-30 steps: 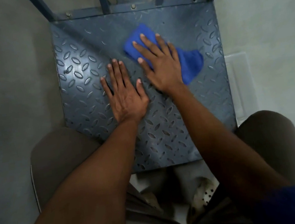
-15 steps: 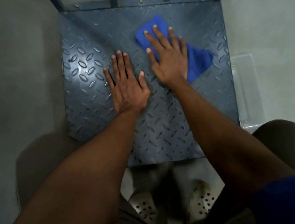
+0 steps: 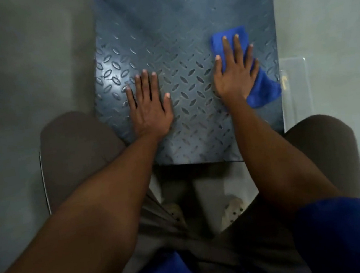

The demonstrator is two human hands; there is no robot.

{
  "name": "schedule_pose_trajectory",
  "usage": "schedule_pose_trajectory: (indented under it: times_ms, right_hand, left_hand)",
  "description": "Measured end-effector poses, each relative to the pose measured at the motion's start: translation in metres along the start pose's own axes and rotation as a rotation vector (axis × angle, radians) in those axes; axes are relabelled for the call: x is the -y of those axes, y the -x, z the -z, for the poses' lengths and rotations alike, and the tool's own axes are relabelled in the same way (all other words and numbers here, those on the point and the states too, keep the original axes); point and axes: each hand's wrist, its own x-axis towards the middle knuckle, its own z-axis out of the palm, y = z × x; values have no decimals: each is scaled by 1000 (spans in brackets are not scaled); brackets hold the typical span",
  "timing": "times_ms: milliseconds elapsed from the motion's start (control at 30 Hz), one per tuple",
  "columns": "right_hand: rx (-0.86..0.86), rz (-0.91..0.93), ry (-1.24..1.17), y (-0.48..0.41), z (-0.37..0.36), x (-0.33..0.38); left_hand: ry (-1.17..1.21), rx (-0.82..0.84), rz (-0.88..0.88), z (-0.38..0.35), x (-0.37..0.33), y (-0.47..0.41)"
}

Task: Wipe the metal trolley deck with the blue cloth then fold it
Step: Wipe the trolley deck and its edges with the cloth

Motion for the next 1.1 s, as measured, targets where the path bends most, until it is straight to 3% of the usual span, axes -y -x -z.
schedule_pose_trajectory:
  times_ms: [67, 233, 367, 533, 633, 733, 900, 1000, 1100]
  right_hand:
    - [2, -3, -27, 1, 4, 19]
    - [39, 383, -70, 67, 23, 52]
    - [8, 183, -35, 108, 47, 1]
    - [-68, -69, -53, 15, 60, 7]
    - [17, 145, -33, 14, 33, 52]
    - [110, 415, -77, 68, 9, 66]
    - [90, 391, -34, 145, 8, 11]
    - [98, 451, -34, 130, 39, -3]
    - [76, 381, -49, 112, 88, -1]
  left_hand:
    - [-3, -21, 4, 6, -3, 0]
    - [-70, -88, 1, 32, 1, -15]
    - [-59, -99, -42, 47, -15, 1]
    - [-34, -111, -57, 54, -29, -18]
    - [-64, -103, -12, 38, -12, -6]
    - [-71, -79, 20, 25, -2, 5]
    - [-95, -15, 64, 21, -2, 22]
    - [-108, -1, 60, 43, -8, 36]
    - [-152, 7, -24, 82, -19, 58]
